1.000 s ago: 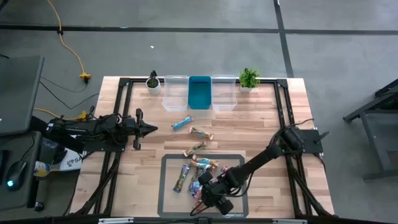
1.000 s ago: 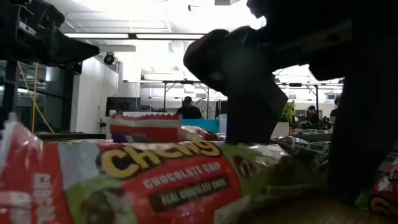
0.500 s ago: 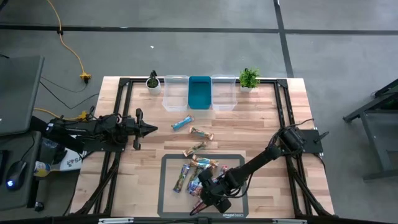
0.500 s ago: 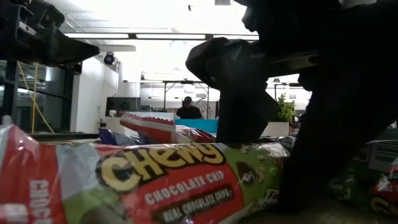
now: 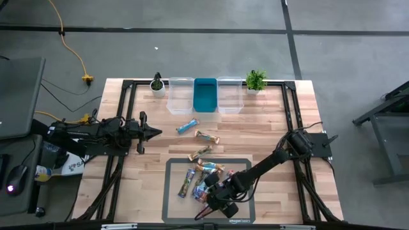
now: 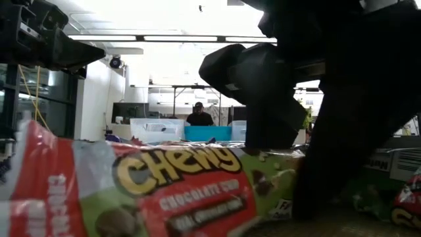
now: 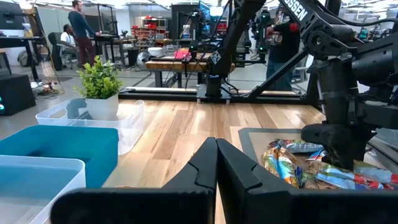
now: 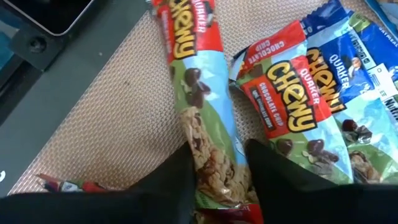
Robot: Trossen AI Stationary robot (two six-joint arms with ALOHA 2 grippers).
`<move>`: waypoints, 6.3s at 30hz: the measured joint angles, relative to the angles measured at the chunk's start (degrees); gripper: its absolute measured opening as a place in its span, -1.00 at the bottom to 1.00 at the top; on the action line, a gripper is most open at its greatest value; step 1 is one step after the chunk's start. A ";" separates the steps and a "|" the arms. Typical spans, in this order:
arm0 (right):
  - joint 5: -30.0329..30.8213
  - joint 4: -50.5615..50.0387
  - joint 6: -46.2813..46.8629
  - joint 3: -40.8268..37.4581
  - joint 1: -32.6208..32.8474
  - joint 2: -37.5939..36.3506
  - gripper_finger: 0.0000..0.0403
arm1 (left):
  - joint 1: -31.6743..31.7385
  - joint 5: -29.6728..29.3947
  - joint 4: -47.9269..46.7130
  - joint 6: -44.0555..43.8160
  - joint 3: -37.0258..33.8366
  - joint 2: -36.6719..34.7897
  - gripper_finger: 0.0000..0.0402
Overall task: Pick and place Granola Bars by type
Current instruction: Put the red granola bar into the right transparent bin
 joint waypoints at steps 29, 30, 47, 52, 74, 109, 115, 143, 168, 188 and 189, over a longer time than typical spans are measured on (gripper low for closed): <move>-5.05 2.19 7.86 -0.09 -0.59 -5.67 -0.65 | 0.00 -0.02 0.00 0.01 0.00 0.01 -1.00; -5.02 3.05 8.77 -0.09 -0.76 -6.51 -0.65 | -0.01 -0.02 0.00 0.01 0.00 0.01 -1.00; 17.34 14.86 19.34 0.04 -10.21 -23.59 -0.65 | 0.00 -0.04 0.00 -0.01 -0.01 0.00 -1.00; 27.97 14.62 18.79 0.04 -15.33 -28.23 -0.65 | -0.01 -0.04 -0.02 0.00 -0.01 0.00 -1.00; 29.86 1.38 35.34 0.02 -46.92 -33.07 -0.65 | -0.01 -0.08 0.00 0.01 -0.01 0.02 -1.00; 14.96 -18.20 42.67 -0.09 -62.60 -21.10 -0.65 | 0.00 -0.11 0.00 0.01 -0.01 0.00 -1.00; 12.76 -18.36 48.89 -0.09 -62.35 -20.92 -0.65 | 0.00 -0.11 0.00 0.01 -0.01 0.00 -1.00; 9.91 -22.82 63.16 -0.02 -58.75 -18.52 -0.65 | -0.01 -0.10 0.00 0.01 -0.01 0.01 -1.00; 3.73 -21.96 61.82 -0.02 -63.31 -10.85 -0.65 | -0.02 -0.02 0.00 0.00 0.01 0.00 -1.00; -6.33 -18.69 53.83 -0.02 -67.21 -6.49 -0.64 | 0.00 0.01 -0.02 0.00 -0.01 0.00 -1.00; -6.50 -18.70 53.15 -0.02 -67.21 -6.49 -0.62 | -0.02 0.00 -0.02 -0.01 0.01 0.00 -1.00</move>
